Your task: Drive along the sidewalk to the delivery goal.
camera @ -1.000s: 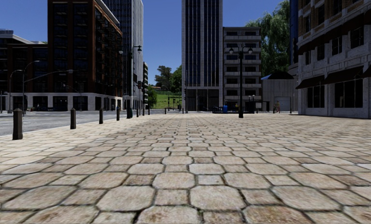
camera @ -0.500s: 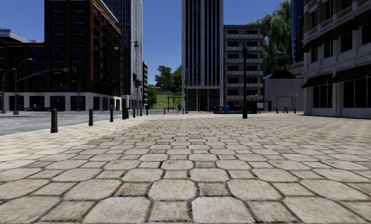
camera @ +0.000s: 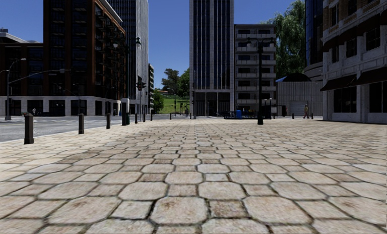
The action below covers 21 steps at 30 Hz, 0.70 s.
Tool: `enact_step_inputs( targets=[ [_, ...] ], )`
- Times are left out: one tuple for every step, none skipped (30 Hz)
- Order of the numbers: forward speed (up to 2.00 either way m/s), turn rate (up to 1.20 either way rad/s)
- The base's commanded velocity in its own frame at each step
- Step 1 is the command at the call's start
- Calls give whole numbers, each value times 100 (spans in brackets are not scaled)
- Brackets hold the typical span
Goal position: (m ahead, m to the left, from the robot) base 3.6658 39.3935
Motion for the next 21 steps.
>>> enact_step_inputs(
  targets=[
    [200, 0],
    [200, 0],
    [200, 0],
    [200, 0],
    [200, 0],
    [200, 0],
    [200, 0],
    [200, 0],
    [200, 0],
    [200, 0],
    [200, 0],
    [200, 0],
    [200, 0],
    [200, 0],
    [200, 0],
    [200, 0],
    [195, 0],
    [195, 0],
    [194, 0],
    [193, 0],
    [193, 0]
  ],
)
